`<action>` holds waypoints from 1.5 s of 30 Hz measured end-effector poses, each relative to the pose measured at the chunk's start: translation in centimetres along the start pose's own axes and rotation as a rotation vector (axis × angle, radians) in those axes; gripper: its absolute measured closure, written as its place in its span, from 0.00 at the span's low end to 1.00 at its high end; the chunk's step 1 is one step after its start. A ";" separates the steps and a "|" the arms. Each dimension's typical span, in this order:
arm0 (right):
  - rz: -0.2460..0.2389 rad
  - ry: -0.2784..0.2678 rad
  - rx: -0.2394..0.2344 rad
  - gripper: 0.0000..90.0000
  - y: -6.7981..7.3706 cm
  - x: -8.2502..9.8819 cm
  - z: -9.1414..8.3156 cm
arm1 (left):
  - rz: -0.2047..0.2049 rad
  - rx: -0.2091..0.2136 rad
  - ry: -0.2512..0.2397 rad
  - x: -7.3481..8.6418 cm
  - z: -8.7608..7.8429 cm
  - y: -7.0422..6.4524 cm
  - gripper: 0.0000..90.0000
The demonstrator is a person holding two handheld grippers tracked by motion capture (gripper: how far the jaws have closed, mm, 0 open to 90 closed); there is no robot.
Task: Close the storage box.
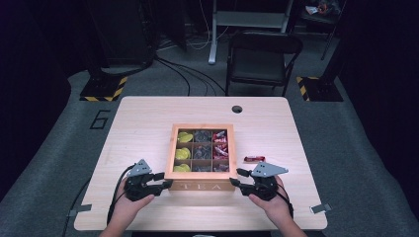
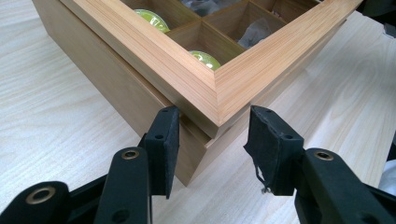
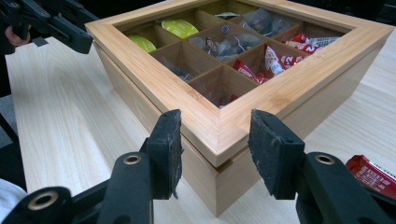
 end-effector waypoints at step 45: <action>0.008 -0.025 0.042 0.49 -1.5 -0.3 -0.6 | -0.052 -0.085 -0.083 -0.3 -2.5 3.1 0.48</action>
Point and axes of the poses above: each handheld gripper's, and its own axes: z roughly forward along the jaws, x roughly out of its underside, y roughly to its left, the point moved 4 cm from there along z, roughly forward along the jaws, and after that the axes turned 2 degrees about -x, right-handed, at the moved point
